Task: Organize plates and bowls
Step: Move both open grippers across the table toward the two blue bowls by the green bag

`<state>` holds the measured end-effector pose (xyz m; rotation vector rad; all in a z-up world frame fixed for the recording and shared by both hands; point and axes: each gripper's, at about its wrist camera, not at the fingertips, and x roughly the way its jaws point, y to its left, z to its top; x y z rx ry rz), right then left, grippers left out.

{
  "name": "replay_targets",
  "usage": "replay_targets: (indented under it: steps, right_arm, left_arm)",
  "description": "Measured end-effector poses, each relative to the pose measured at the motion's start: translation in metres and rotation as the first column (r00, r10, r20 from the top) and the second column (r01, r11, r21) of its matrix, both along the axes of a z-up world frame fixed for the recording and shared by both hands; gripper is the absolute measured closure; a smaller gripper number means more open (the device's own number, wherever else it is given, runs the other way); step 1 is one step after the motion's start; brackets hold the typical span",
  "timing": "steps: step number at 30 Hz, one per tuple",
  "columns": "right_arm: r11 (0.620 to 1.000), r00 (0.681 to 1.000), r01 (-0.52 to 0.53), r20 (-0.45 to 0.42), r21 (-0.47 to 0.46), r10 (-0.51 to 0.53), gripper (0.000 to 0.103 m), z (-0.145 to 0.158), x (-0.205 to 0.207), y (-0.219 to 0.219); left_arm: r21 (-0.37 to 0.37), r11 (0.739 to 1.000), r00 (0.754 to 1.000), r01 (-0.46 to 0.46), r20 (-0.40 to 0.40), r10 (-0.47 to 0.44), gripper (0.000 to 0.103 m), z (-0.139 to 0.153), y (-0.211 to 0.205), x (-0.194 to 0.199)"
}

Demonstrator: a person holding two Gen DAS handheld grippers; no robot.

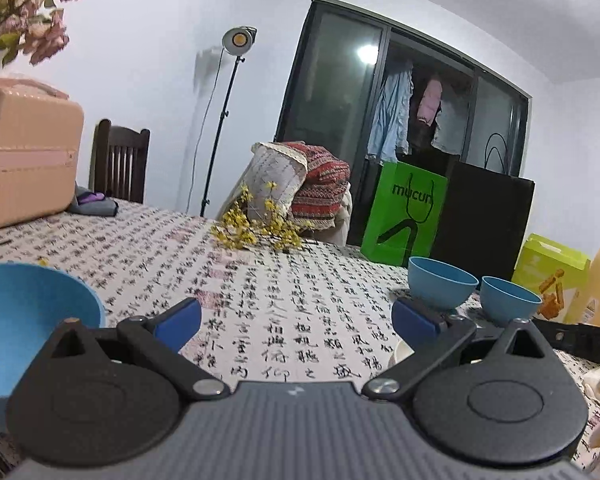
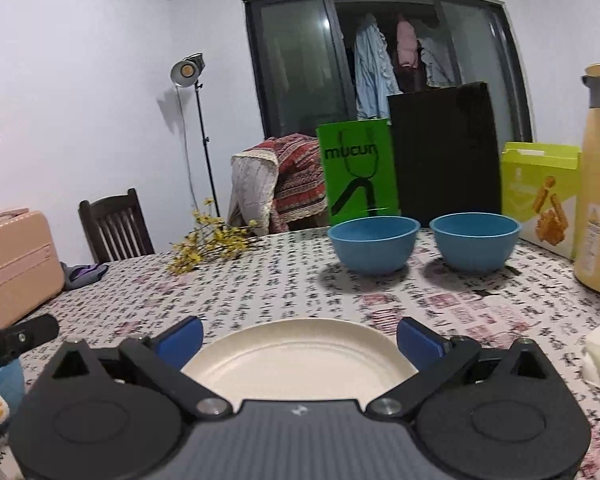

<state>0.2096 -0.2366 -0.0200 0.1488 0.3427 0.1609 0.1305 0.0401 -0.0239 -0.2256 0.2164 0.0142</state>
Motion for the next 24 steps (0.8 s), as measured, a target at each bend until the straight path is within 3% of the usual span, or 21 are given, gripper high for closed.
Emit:
replay_targets:
  steps: [12,24]
  right_arm:
    - [0.996,0.996,0.090,0.014,-0.016,-0.090,0.000,-0.015,-0.017,-0.047]
    - [0.993,0.994,0.114,0.007,-0.029,-0.114,0.000,-0.028,-0.012,-0.058]
  left_arm:
    - [0.049,0.999,1.000,0.020,0.001,-0.021,0.000,-0.012,-0.002,0.000]
    - [0.062,0.998,1.000,0.021,-0.019,-0.020,0.000,-0.023,-0.005,0.008]
